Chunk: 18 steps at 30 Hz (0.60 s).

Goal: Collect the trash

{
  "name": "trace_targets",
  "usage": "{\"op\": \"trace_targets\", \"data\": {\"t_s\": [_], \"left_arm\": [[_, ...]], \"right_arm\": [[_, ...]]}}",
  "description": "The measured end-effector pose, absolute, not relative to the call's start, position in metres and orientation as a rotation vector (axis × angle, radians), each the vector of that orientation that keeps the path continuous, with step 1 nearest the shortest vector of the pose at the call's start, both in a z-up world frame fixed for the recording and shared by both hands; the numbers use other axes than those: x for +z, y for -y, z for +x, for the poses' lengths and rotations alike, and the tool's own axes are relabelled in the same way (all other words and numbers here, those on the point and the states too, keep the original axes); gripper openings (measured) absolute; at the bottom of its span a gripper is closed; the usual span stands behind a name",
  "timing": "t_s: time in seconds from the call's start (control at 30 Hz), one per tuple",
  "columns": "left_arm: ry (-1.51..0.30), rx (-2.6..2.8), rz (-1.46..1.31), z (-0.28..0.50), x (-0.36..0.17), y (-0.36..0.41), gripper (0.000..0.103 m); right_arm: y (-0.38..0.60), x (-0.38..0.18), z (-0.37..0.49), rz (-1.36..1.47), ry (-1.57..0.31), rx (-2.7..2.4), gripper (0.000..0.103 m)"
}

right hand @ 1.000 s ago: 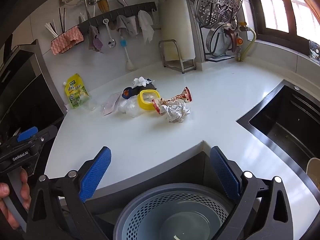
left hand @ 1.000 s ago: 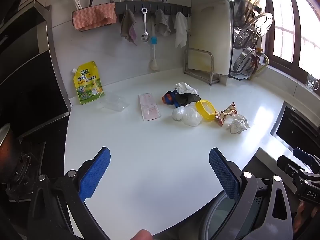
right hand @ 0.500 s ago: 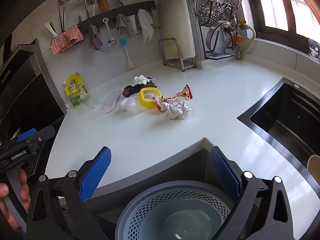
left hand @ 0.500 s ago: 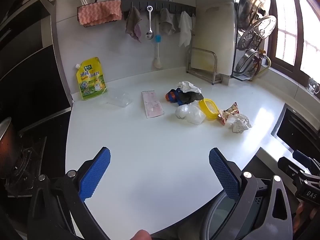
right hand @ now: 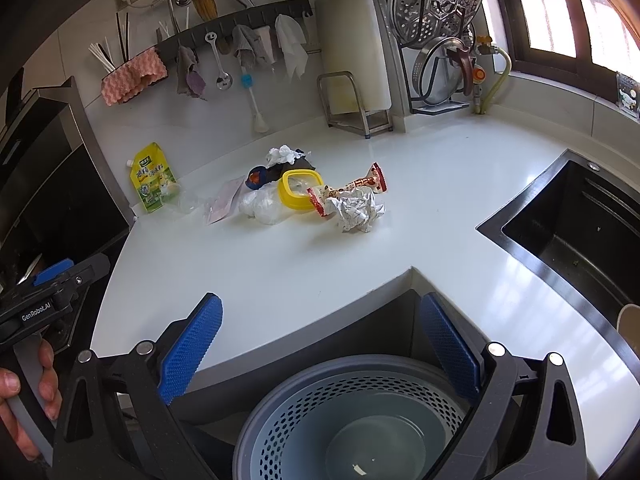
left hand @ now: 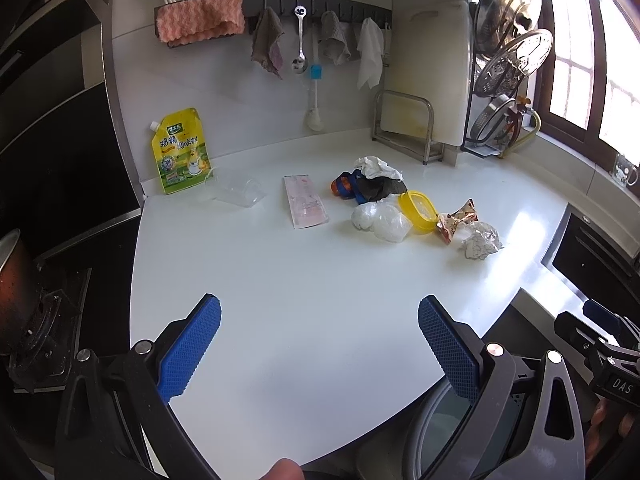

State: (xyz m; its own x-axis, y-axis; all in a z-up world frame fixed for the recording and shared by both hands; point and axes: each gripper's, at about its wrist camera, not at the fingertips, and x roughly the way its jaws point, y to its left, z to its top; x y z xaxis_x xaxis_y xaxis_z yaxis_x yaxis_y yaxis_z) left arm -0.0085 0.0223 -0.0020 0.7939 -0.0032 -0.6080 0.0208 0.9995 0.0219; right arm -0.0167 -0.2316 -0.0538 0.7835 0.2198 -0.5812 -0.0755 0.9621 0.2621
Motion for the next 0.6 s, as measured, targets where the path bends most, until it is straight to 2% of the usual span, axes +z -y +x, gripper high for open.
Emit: {"op": "trace_targets", "data": {"t_s": [0.6], "left_arm": [[-0.658,-0.015,0.005,-0.0100,-0.0019,-0.0271,0.097]], "right_arm": [[0.2321,-0.0576,-0.0173,0.241,-0.658,0.156,0.094]]}}
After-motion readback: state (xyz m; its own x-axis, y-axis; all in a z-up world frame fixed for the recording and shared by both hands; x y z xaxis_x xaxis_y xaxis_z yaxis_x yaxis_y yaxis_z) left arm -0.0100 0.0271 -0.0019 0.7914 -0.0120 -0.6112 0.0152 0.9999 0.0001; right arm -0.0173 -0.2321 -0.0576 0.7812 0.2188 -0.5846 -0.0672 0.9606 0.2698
